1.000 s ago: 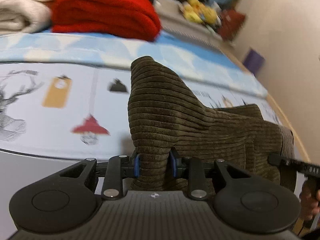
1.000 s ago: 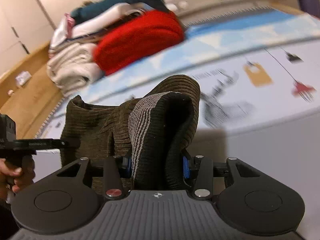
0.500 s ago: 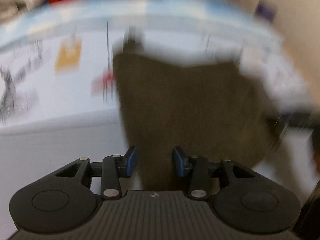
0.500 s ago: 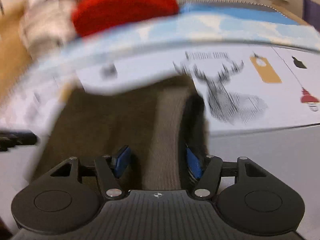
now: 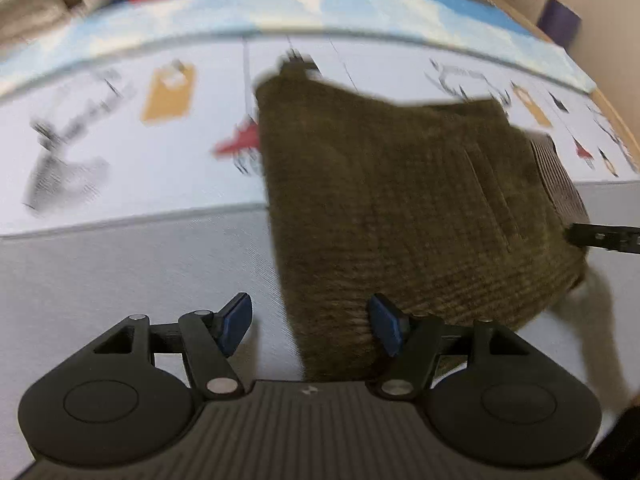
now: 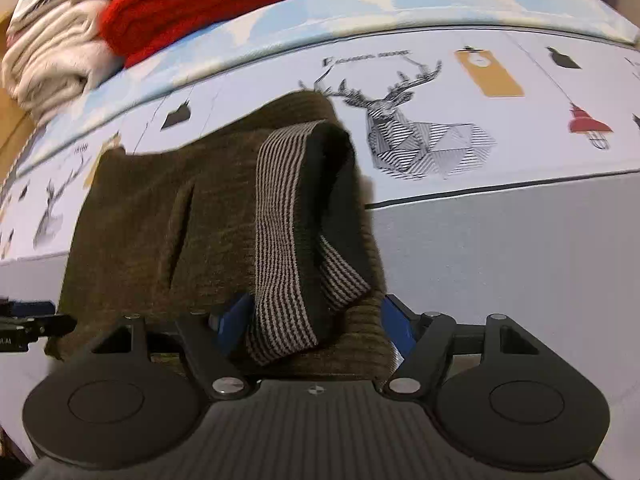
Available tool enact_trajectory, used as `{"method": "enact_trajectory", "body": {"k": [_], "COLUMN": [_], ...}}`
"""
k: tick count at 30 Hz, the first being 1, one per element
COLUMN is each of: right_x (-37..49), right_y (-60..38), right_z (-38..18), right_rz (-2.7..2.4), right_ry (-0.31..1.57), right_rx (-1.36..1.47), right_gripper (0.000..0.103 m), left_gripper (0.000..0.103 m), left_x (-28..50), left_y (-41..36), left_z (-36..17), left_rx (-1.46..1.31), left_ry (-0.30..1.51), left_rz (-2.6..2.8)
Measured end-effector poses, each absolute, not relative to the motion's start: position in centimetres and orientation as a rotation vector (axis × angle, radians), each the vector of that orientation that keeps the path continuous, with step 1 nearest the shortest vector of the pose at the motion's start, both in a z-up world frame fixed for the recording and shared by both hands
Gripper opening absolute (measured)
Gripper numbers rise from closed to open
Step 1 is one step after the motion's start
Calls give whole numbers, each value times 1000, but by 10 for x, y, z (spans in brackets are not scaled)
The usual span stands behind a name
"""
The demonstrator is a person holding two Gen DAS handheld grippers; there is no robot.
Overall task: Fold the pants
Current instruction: 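Lower the folded pants onto the bed and open both tools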
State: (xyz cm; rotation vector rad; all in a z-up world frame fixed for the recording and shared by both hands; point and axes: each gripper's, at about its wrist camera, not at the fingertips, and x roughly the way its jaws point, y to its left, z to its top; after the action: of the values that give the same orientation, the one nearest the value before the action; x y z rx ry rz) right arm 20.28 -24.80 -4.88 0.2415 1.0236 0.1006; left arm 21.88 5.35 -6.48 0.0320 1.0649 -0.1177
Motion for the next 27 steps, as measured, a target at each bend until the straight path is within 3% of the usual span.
{"method": "enact_trajectory", "body": {"k": [3, 9, 14, 20, 22, 27], "right_x": [188, 143, 81, 51, 49, 53], "right_y": [-247, -256, -236, -211, -205, -189], "right_z": [-29, 29, 60, 39, 35, 31], "right_rz": [16, -85, -53, -12, -9, 4], "right_ry": [939, 776, 614, 693, 689, 699], "right_rx": [176, 147, 102, 138, 159, 131], "right_gripper": [71, 73, 90, 92, 92, 92], "left_gripper": [81, 85, 85, 91, 102, 102], "left_x": [200, 145, 93, 70, 71, 84], "left_y": [60, 63, 36, -1, -9, -8], "left_z": [-43, 13, 35, 16, 13, 2], "left_rx": [21, 21, 34, 29, 42, -3], "left_ry": [990, 819, 706, 742, 744, 798], "left_rz": [-66, 40, 43, -24, -19, 20]}}
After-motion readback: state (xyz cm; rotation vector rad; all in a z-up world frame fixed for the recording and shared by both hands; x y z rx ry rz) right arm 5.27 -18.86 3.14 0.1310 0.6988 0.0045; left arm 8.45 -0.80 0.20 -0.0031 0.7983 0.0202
